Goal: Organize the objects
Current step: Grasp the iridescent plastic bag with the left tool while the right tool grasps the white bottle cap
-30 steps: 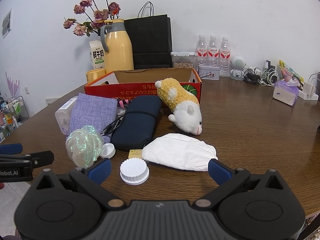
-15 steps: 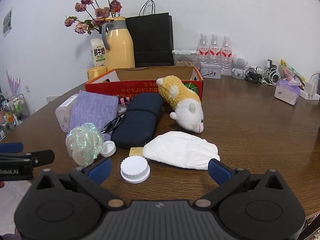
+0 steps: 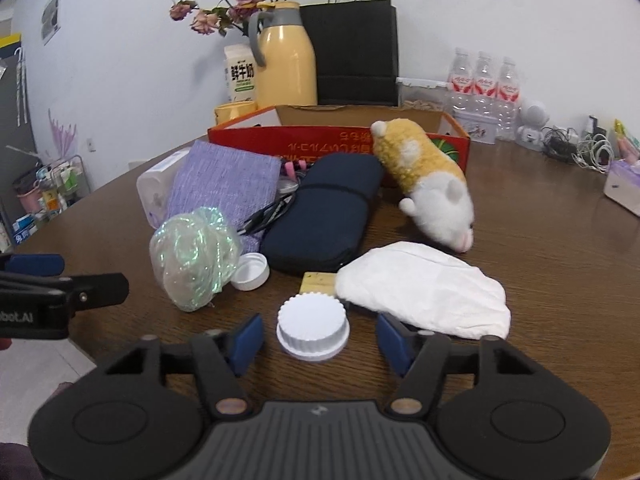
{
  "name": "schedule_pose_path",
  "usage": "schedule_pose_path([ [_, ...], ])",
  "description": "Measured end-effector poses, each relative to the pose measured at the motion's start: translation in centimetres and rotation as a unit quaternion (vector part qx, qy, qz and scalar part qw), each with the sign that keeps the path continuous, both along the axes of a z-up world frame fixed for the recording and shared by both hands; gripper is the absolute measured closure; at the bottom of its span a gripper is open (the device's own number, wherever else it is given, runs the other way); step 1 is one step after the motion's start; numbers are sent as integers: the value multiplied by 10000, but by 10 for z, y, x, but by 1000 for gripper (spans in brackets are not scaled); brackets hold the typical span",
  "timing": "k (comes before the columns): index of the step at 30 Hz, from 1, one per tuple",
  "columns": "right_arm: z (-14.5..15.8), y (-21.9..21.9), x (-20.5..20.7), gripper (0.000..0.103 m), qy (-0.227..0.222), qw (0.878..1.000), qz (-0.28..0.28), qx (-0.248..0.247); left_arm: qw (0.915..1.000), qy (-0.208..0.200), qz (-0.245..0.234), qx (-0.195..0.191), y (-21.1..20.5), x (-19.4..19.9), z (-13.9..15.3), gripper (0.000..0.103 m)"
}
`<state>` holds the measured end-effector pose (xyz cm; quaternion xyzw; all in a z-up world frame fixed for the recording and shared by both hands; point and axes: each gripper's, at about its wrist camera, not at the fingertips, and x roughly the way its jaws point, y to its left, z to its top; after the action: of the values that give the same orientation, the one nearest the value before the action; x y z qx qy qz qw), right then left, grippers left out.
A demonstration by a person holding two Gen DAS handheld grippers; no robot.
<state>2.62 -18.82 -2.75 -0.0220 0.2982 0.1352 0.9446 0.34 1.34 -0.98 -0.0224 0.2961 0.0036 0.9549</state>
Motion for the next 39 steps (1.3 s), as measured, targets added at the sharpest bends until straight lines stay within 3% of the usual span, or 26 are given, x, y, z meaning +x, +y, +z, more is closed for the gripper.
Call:
schedule_pose_path([
  [3,-2,3,2,54,-58,9999,70,-51,10000,2,-2,-4,0,1,-1,0],
  [4,-2,3,2,64,-78,9999,129,-22,10000,2,-7,-15,1,1,0,0],
  [19,18,-15,-7,64,-506,9975,247,417,9993,-225,-286,-19,-13,18,10,0],
  [28,22,-26,-2,64,-646,9968,64,459,9970,-164,-744,-166,-31,44,7,0],
  [31,21,-28,1,64,-635,9969,24,460,9961,-63,-840,-248,-35,53,2,16],
  [33,20,-29,3,64,-624,9970,9,464,9951,46,-935,-312,-37,57,-1,38],
  [35,19,-30,5,64,-612,9970,1,466,9943,106,-990,-382,-38,58,-4,51],
  [39,19,-31,7,64,-620,9969,7,486,9931,-49,-1059,-499,-33,53,-1,56],
])
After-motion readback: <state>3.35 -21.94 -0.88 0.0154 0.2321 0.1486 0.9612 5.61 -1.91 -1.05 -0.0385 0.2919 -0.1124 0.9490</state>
